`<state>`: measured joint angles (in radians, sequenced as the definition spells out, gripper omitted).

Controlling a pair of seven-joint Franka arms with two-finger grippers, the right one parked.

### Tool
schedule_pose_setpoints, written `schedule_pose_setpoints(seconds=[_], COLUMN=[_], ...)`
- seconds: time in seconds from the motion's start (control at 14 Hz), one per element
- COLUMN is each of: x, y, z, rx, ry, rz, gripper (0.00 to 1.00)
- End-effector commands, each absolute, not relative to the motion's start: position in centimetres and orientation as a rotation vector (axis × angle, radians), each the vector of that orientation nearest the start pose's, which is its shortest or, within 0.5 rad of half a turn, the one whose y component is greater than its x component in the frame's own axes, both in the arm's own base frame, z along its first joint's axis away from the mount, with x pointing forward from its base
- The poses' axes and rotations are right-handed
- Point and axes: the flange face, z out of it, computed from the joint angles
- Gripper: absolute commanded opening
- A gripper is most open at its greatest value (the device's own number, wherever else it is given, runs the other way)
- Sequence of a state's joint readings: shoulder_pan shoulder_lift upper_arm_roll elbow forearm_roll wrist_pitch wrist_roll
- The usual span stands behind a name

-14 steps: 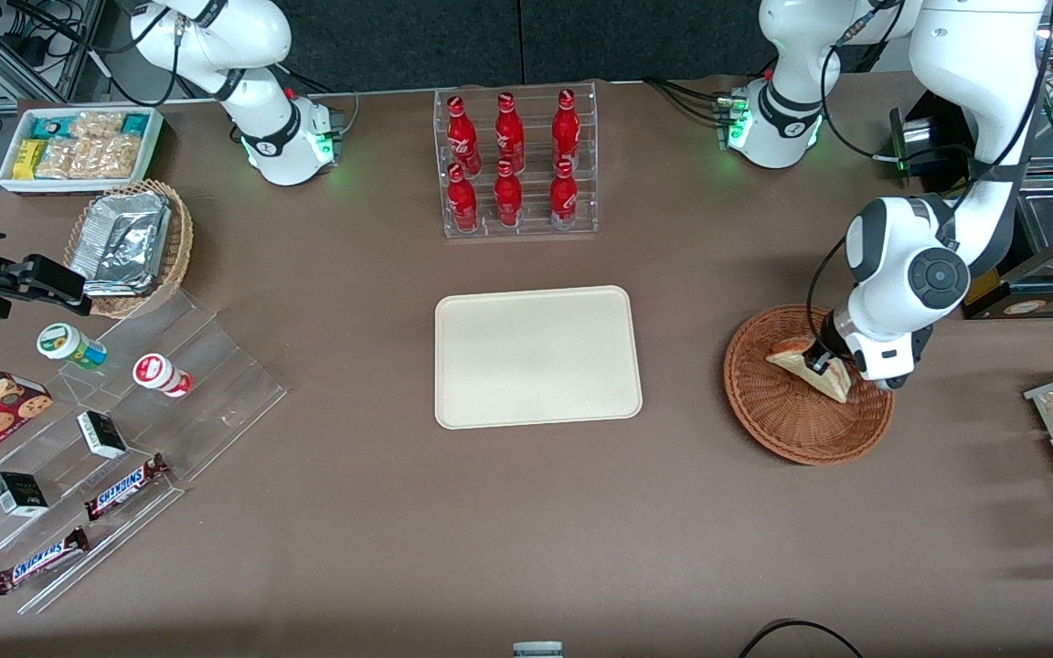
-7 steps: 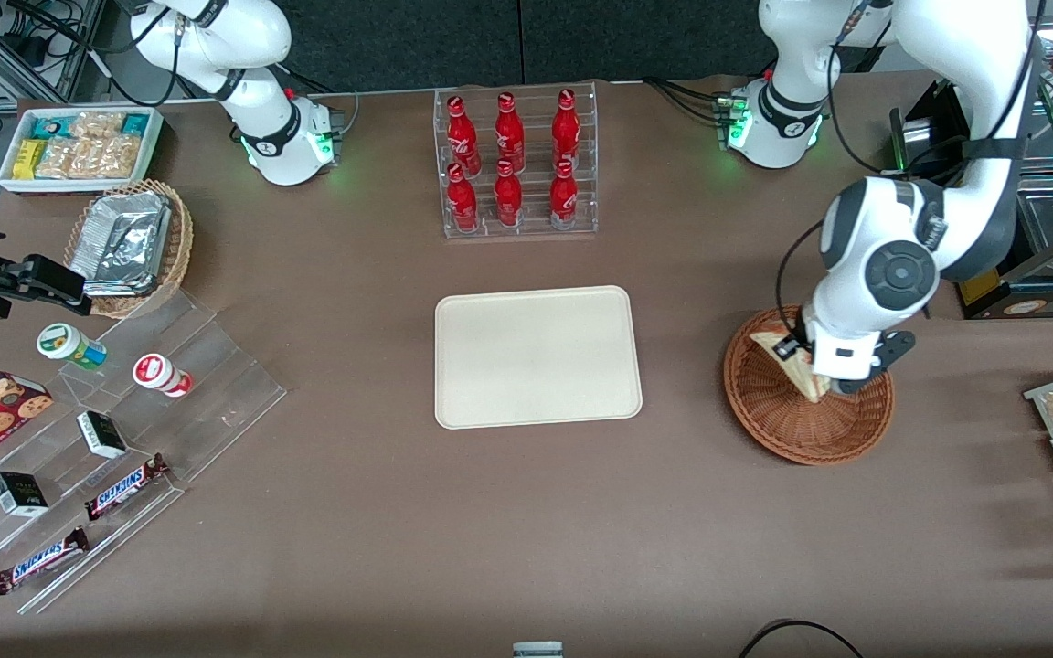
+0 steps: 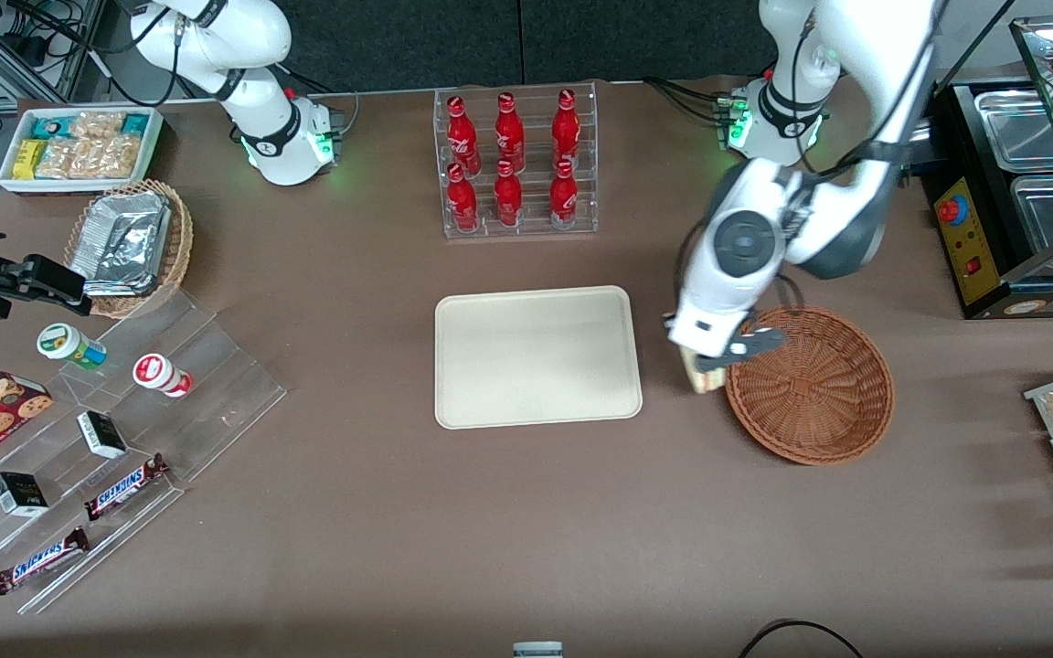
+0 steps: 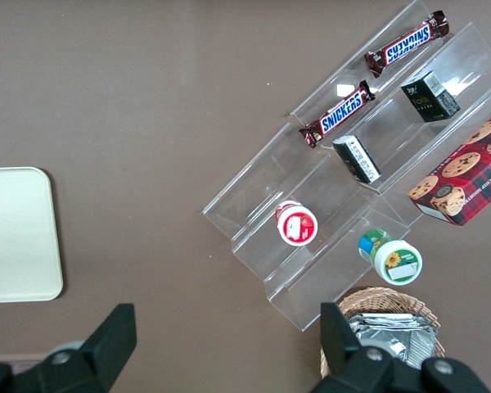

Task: Place sandwich from basket to tray
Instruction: 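Carry the sandwich with the left gripper over to the cream tray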

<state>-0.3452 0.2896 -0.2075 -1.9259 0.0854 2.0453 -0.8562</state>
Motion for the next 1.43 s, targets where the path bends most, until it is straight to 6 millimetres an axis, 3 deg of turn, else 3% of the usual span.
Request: schedule_pose_setpoints(seconds=[0.0, 0.14, 0.57, 0.93, 1.0, 1.29, 1.36], x=[51.5, 51.0, 48.7, 47.9, 46.9, 46.7, 46.7], y=[-35.9, -39.5, -46.7, -48.5, -49.5, -49.8, -49.8], z=[31.8, 31.0, 26.5, 23.8, 23.7, 23.2, 23.1], rx=[-3.032, -3.051, -3.051, -3.077, -3.076, -3.078, -3.078], ry=[-0.294, -0.244, -0.145, -0.154, -0.117, -0.123, -0.125], rz=[0.197, 0.207, 0.232, 0.198, 0.183, 0.171, 0.173], gripper=[0.00, 0.00, 0.00, 0.00, 0.00, 0.00, 0.23])
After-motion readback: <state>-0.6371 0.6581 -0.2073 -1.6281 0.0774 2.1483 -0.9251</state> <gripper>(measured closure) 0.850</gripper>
